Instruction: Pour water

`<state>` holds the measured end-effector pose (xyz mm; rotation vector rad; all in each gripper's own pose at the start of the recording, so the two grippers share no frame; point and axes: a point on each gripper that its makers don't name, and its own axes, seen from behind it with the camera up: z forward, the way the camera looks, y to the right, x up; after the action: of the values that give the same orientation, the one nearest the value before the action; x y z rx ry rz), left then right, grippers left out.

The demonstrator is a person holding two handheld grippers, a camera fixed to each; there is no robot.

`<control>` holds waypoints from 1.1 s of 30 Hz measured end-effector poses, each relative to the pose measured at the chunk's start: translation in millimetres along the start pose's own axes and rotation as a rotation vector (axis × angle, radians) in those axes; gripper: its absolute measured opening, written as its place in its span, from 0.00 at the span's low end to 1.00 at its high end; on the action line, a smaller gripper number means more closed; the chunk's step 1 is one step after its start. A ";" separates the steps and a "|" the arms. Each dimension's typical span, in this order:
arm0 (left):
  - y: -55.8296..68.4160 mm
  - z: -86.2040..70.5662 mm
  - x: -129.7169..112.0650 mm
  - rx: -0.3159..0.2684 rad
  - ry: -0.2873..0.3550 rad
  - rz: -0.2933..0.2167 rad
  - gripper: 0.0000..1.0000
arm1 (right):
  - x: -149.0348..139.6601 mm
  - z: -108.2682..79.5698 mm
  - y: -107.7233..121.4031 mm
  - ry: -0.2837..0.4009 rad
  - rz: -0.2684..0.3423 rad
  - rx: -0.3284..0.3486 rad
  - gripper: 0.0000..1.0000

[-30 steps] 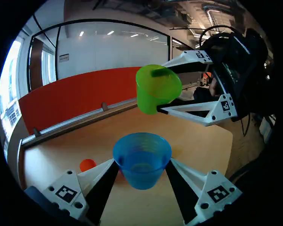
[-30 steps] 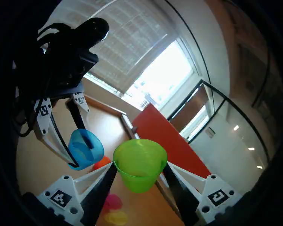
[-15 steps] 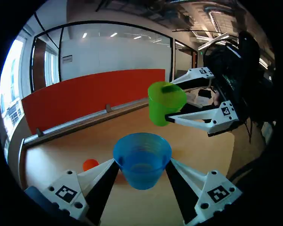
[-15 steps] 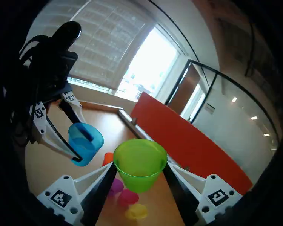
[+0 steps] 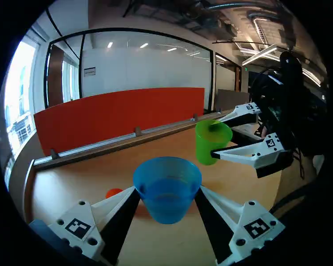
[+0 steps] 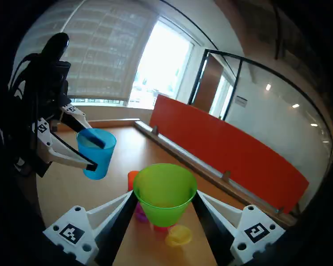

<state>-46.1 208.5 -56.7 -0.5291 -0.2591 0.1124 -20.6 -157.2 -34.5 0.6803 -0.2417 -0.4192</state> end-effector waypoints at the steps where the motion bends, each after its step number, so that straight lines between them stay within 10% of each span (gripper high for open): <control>1: -1.1 -0.4 -0.3 0.004 0.001 -0.001 0.83 | -2.3 -0.4 -0.1 -0.006 0.011 -0.001 0.89; 33: -17.1 3.1 -45.8 0.051 -0.039 -0.015 0.83 | -60.8 -6.1 -5.7 -0.118 0.200 -0.026 0.89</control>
<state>-90.3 187.4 -55.3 -0.4742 -0.2969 0.1148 -74.2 -130.4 -47.7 0.5999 -0.4116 -0.2708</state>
